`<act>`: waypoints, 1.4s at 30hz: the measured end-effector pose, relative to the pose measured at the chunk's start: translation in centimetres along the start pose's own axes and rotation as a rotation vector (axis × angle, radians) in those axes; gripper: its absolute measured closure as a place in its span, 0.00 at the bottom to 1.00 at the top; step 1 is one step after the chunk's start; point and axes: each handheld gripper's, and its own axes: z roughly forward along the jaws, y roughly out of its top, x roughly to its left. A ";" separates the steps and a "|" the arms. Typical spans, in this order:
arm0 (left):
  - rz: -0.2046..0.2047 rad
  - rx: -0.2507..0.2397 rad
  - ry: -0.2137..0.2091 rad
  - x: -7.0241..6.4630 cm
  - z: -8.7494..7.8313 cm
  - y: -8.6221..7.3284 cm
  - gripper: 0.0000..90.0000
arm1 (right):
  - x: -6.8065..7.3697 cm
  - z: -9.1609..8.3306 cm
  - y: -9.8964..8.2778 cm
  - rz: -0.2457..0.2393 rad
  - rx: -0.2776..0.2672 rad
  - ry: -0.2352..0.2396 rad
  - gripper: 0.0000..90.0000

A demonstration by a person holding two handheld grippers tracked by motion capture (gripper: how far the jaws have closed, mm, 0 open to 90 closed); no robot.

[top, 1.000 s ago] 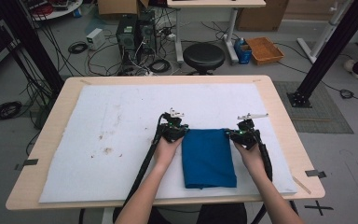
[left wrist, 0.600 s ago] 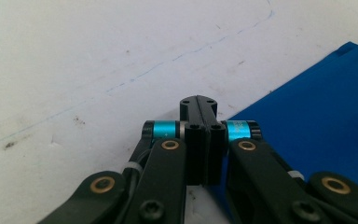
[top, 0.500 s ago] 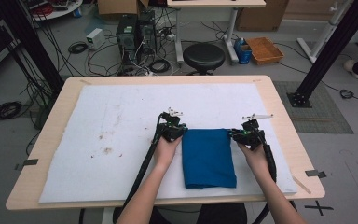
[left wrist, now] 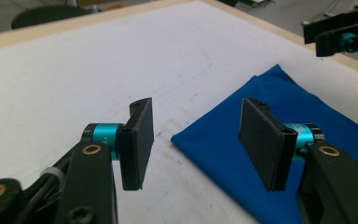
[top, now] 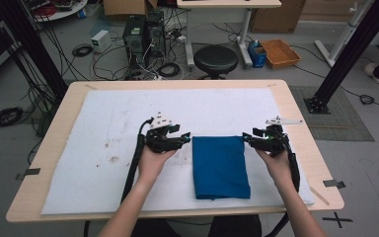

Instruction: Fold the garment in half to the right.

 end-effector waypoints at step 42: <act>0.001 -0.141 0.012 4.3 -12.2 -2.2 0.35 | -0.8 -3.6 -0.5 -0.037 -0.087 0.089 0.25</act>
